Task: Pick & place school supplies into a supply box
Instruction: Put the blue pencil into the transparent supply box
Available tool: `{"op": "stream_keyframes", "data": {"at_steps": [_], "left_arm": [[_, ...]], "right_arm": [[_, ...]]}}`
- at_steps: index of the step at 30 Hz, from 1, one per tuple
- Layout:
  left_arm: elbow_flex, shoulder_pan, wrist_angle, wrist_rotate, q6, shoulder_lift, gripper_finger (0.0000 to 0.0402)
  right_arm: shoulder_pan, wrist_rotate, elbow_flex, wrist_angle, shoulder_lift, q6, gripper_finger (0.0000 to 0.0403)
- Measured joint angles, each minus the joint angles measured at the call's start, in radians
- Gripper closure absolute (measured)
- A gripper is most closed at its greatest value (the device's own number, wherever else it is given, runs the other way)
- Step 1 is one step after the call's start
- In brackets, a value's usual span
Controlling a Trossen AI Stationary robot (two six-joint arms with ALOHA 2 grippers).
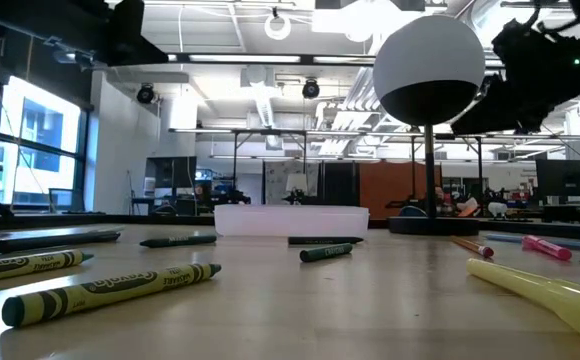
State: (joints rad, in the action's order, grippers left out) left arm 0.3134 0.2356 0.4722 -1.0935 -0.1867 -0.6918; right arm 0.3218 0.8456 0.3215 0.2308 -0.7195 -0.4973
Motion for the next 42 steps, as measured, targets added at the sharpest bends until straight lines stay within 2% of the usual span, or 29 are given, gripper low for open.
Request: {"op": "stream_keyframes", "data": {"at_steps": [8,10,13,15,20,26,31,42], "left_arm": [[0.0,0.0,-0.004,0.0,0.0,0.0,0.0355],[0.0,0.0,-0.004,0.0,0.0,0.0,0.0355],[0.0,0.0,-0.004,0.0,0.0,0.0,0.0355],[0.0,0.0,-0.004,0.0,0.0,0.0,0.0355],[0.0,0.0,-0.004,0.001,0.0,0.0,0.0355],[0.0,0.0,-0.004,0.003,0.001,0.0,0.0355],[0.0,0.0,-0.005,0.002,0.001,0.0,0.0355],[0.0,0.0,-0.01,0.002,0.001,0.0,0.0355]], "right_arm": [[-0.033,0.003,0.179,0.397,-0.167,-0.495,0.0295],[-0.046,-0.062,0.183,0.439,-0.205,-0.601,0.0295],[-0.06,-0.222,0.166,0.436,-0.271,-0.724,0.0295],[-0.06,-0.263,0.161,0.436,-0.315,-0.782,0.0295],[-0.069,-0.206,0.16,0.44,-0.395,-0.802,0.0295],[-0.11,-0.215,0.159,0.445,-0.473,-0.849,0.0295],[-0.141,-0.263,0.159,0.444,-0.546,-0.88,0.0295],[-0.171,-0.267,0.16,0.407,-0.695,-0.914,0.0295]]}}
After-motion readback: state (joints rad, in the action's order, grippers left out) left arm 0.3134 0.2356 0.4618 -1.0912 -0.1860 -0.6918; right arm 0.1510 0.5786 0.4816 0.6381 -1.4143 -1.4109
